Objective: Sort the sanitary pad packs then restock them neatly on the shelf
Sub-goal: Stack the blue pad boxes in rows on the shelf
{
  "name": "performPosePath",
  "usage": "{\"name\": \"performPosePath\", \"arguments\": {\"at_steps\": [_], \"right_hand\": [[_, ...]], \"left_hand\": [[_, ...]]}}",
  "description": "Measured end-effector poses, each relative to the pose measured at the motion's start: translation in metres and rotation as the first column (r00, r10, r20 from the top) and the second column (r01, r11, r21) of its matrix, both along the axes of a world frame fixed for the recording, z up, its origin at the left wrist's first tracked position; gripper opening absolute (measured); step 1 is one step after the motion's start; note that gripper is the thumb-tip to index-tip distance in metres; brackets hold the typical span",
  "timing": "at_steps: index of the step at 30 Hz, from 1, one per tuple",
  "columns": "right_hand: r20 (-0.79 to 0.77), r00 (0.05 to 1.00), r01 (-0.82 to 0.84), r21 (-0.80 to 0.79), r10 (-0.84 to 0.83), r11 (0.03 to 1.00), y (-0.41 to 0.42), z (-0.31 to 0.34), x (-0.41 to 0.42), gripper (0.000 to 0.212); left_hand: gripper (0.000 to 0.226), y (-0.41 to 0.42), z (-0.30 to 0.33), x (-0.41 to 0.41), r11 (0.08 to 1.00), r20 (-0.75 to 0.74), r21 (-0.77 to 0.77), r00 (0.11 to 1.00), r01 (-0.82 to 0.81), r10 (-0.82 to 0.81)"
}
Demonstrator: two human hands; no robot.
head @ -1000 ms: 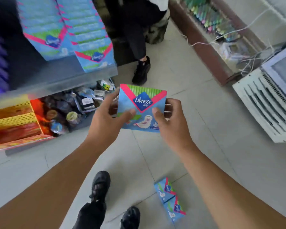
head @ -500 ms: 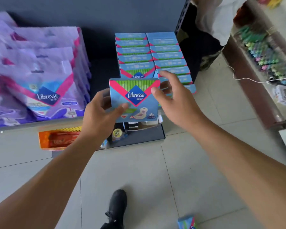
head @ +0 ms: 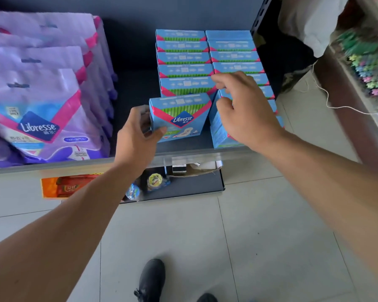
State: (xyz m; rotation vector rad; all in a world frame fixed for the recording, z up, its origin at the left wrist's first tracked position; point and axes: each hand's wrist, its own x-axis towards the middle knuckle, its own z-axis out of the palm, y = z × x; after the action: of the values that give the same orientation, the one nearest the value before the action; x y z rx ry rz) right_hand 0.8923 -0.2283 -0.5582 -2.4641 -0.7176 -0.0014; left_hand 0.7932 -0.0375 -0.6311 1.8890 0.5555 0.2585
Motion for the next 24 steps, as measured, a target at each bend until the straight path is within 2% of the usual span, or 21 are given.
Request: {"name": "performPosePath", "arguments": {"at_steps": [4, 13, 16, 20, 24], "right_hand": [[0.044, 0.999, -0.012, -0.013, 0.012, 1.000, -0.004, -0.004, 0.007, 0.051], [0.033, 0.999, -0.030, -0.018, 0.030, 0.999, -0.010, -0.003, 0.015, 0.045], [0.022, 0.999, -0.035, -0.028, 0.036, 0.999, -0.011, -0.001, 0.016, 0.044], [0.017, 0.999, -0.048, -0.060, 0.049, 0.997, -0.011, 0.001, 0.018, 0.043], [0.013, 0.997, -0.080, -0.110, 0.082, 0.991, -0.009, 0.001, 0.020, 0.044]], "left_hand": [[0.042, -0.006, -0.007, 0.008, 1.000, -0.007, 0.025, 1.000, -0.015, 0.015], [0.044, -0.020, -0.005, 0.026, 0.977, -0.020, 0.205, 0.998, -0.061, 0.067], [0.060, -0.024, -0.005, 0.028, 0.971, -0.043, 0.235, 0.997, -0.046, 0.058], [0.096, -0.031, -0.001, 0.030, 0.950, -0.089, 0.310, 0.994, -0.027, 0.058], [0.096, -0.037, 0.001, 0.035, 0.958, -0.080, 0.276, 0.992, -0.075, 0.101]]}}
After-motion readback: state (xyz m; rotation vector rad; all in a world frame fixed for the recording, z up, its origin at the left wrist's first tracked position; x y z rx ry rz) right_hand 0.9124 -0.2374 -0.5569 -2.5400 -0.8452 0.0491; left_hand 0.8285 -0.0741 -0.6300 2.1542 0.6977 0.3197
